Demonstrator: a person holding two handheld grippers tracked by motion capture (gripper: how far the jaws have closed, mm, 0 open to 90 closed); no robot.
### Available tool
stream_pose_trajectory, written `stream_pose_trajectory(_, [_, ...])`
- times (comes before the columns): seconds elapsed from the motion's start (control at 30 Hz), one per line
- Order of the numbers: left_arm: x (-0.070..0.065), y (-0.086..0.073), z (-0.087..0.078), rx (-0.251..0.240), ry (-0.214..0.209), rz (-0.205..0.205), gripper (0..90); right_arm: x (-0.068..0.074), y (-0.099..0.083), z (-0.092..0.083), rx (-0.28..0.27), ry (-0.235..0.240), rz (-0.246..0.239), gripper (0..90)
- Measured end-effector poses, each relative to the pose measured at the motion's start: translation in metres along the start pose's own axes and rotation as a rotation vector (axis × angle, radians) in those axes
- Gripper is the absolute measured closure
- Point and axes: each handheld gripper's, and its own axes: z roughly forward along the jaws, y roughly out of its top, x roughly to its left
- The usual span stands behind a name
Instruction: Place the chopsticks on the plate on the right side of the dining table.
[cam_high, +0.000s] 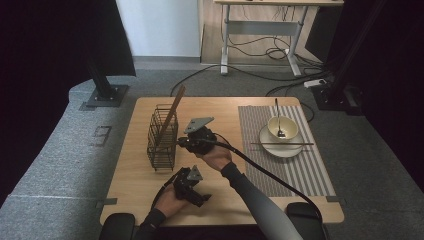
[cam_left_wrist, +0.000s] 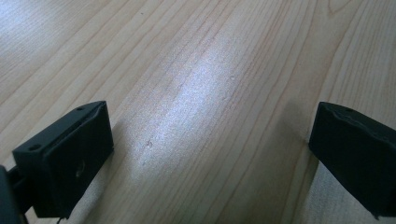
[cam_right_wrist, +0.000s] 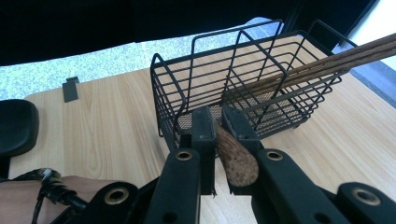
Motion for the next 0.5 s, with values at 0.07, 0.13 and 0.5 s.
stream_pose_trajectory(0.07, [0.0,0.0,0.0,0.002,-0.002,0.001,0.0,0.0,0.001,-0.002,-0.002,0.008,0.006,82.9])
stream_pose_trajectory(0.13, [0.0,0.0,0.0,0.001,0.0,0.001,0.0,-0.001,0.002,-0.005,-0.001,0.014,0.012,82.9])
stream_pose_trajectory(0.5, [0.0,0.0,0.0,-0.001,0.0,-0.003,0.0,-0.004,0.004,-0.024,-0.004,0.037,0.02,82.9])
